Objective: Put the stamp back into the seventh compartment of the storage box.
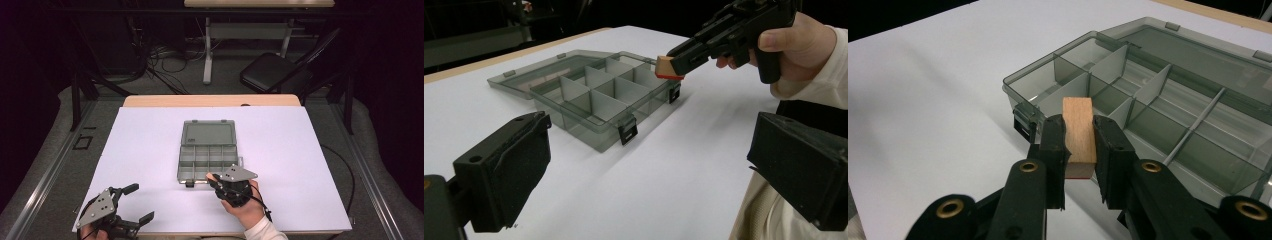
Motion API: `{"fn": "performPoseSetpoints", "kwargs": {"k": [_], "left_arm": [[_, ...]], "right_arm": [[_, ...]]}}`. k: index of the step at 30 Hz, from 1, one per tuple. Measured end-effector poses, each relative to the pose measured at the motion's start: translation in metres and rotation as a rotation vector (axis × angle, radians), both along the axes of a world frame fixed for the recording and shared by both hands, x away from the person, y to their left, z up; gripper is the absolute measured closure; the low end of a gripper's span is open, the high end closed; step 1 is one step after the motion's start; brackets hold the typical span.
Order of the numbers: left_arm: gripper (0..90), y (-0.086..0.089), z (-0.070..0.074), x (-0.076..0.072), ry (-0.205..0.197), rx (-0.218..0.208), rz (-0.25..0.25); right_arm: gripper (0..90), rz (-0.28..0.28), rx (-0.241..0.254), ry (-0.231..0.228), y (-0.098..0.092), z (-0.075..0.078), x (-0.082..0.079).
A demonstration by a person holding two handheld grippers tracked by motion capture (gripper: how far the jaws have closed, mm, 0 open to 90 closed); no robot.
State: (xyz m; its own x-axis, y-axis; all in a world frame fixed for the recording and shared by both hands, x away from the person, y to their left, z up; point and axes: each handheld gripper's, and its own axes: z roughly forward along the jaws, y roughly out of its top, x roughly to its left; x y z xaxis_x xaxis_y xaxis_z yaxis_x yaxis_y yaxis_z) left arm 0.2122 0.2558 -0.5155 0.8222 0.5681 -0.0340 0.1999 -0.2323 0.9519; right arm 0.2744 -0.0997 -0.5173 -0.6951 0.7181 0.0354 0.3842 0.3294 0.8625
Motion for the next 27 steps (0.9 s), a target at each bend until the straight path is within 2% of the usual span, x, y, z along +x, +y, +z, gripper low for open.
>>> {"fn": "performPoseSetpoints", "kwargs": {"k": [27], "left_arm": [[3.4,0.0,0.0,0.0,-0.002,-0.005,-0.002]], "right_arm": [[76.1,-0.047,0.045,-0.037,-0.016,0.017,0.003]]}}
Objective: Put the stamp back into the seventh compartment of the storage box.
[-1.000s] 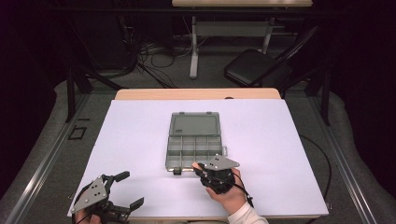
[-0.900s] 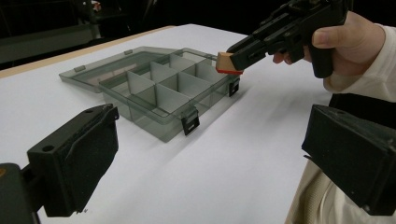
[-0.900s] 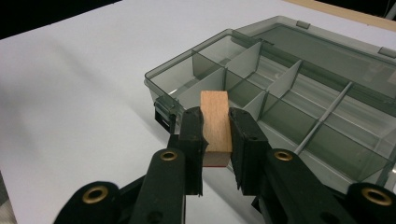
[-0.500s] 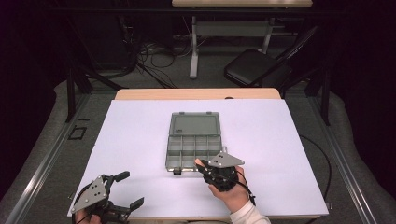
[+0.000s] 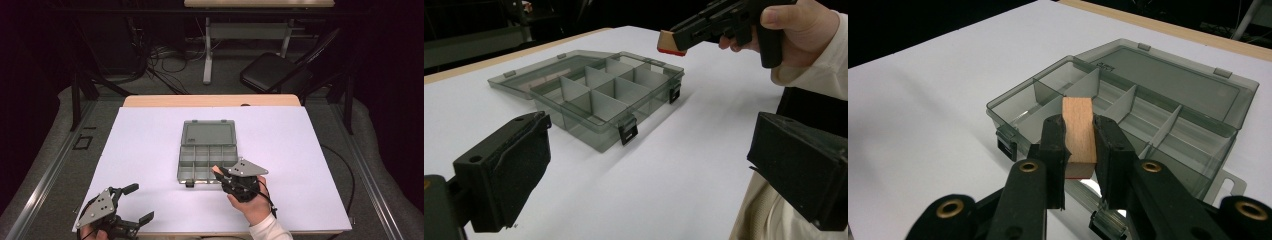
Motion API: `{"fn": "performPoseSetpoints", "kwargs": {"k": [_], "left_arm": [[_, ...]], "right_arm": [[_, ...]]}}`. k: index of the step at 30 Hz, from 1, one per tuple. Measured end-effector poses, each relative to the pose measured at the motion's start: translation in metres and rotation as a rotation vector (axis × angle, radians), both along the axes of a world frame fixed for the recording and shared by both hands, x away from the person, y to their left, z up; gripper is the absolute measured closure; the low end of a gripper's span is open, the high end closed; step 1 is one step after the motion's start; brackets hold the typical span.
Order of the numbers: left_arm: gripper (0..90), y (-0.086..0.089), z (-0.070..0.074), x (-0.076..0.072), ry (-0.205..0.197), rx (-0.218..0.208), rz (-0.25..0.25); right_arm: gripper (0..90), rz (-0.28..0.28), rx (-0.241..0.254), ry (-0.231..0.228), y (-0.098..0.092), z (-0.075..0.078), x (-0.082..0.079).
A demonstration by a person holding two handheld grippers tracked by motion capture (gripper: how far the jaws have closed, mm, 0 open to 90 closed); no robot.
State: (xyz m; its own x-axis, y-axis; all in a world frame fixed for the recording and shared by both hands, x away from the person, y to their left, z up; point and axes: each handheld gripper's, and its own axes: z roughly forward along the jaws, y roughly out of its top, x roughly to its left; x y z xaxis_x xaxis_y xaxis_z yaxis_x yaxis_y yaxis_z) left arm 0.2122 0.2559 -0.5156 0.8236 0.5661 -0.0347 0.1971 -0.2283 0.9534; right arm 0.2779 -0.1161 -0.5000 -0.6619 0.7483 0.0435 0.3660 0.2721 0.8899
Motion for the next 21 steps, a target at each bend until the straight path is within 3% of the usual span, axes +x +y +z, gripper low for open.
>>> {"fn": "performPoseSetpoints", "kwargs": {"k": [15,18,21], "left_arm": [[3.3,-0.0002,0.0001,0.0,0.002,0.007,0.002],[3.4,0.0005,0.0002,0.0011,0.008,0.005,-0.021],[3.3,-0.0003,0.0001,0.0002,0.002,0.008,0.001]], "right_arm": [[76.0,-0.018,-0.003,0.003,-0.0041,0.004,0.004],[76.1,-0.019,-0.011,0.007,-0.0027,0.0047,0.0062],[76.1,-0.015,-0.015,0.01,-0.0013,0.0063,0.0096]]}}
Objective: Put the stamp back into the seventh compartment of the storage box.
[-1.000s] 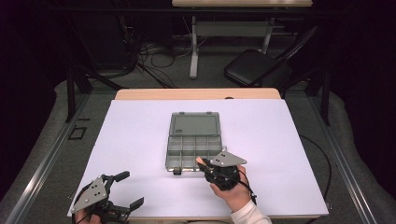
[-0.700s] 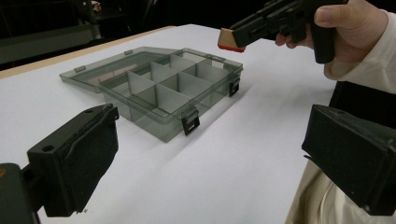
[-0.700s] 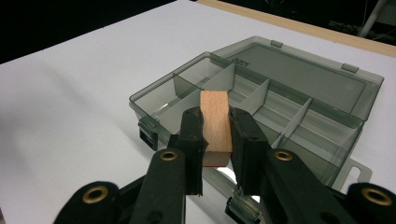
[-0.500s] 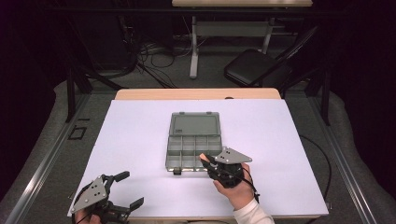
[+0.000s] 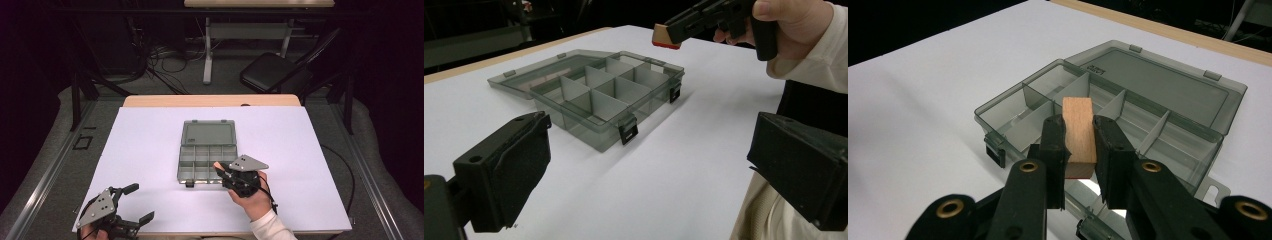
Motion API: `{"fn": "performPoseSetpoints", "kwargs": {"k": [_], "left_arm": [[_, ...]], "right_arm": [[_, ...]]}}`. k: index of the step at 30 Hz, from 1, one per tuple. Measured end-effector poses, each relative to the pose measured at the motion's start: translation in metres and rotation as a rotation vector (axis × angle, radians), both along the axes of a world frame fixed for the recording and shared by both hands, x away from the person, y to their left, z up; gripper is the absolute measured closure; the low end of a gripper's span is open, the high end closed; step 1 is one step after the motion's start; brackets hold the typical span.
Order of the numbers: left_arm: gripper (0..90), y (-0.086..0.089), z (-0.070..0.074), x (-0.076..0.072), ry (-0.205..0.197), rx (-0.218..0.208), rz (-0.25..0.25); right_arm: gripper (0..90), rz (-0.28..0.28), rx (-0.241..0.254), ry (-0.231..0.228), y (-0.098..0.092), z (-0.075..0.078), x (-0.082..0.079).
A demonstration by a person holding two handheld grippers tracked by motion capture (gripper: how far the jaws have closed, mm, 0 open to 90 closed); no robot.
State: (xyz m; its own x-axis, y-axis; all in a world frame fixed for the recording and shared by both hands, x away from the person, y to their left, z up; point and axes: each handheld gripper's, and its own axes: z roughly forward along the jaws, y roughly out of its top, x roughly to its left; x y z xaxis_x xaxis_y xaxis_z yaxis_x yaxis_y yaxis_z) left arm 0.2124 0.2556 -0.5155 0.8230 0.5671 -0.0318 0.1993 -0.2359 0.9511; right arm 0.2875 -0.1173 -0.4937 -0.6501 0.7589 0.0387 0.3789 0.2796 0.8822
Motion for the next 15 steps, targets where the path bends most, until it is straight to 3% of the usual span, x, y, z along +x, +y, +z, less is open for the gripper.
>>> {"fn": "performPoseSetpoints", "kwargs": {"k": [3,15], "left_arm": [[3.3,0.001,0.0,0.001,0.005,-0.002,-0.022],[3.3,0.0,0.0,0.0,-0.001,-0.003,0.0]], "right_arm": [[76.0,0.003,-0.009,0.0,0.002,0.003,0.005],[76.1,0.004,-0.03,0.052,0.002,0.003,0.017]]}}
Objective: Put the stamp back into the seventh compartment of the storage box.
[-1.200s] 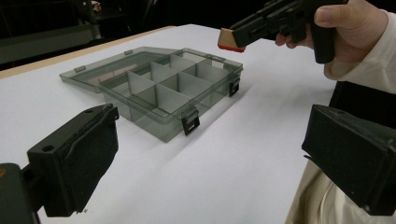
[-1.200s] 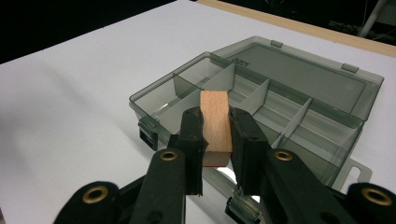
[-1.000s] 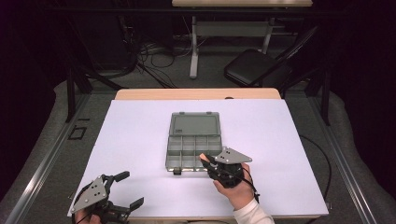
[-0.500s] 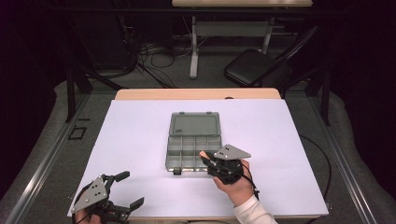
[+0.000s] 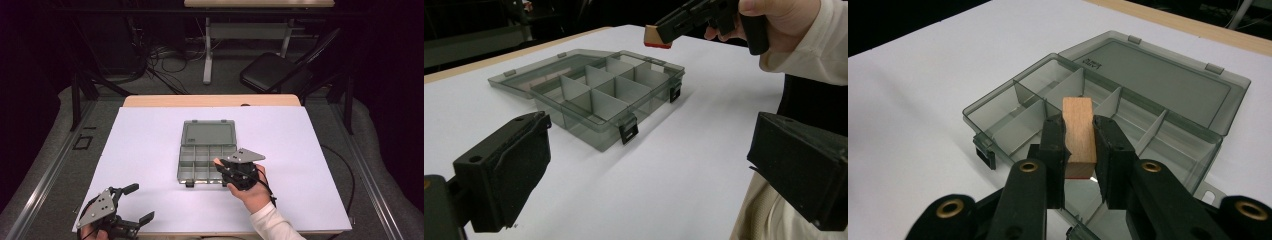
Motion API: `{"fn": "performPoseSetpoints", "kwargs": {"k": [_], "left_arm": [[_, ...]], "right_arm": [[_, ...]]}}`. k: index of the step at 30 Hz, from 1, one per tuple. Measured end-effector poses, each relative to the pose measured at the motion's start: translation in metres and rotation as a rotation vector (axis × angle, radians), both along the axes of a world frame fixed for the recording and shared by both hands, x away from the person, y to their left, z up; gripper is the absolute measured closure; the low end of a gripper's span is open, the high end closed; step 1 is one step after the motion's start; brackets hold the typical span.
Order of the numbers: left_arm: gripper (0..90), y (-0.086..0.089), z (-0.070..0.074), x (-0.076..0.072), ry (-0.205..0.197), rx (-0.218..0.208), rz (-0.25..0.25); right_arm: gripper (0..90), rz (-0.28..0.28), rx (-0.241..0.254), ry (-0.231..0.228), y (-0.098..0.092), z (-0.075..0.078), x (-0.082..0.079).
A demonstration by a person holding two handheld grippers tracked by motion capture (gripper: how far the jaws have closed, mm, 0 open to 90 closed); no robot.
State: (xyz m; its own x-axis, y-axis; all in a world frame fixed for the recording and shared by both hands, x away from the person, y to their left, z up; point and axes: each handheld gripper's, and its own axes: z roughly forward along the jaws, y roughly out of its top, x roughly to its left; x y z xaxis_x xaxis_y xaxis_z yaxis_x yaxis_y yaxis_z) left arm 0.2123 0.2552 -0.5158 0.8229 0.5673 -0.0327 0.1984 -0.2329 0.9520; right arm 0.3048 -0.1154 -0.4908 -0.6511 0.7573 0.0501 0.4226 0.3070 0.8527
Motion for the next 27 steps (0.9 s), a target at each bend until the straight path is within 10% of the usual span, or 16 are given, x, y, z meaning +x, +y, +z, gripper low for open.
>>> {"fn": "performPoseSetpoints", "kwargs": {"k": [27], "left_arm": [[3.3,0.0,0.0,0.0,0.003,0.002,0.003]], "right_arm": [[76.0,0.042,-0.06,0.109,0.007,0.001,0.012]]}}
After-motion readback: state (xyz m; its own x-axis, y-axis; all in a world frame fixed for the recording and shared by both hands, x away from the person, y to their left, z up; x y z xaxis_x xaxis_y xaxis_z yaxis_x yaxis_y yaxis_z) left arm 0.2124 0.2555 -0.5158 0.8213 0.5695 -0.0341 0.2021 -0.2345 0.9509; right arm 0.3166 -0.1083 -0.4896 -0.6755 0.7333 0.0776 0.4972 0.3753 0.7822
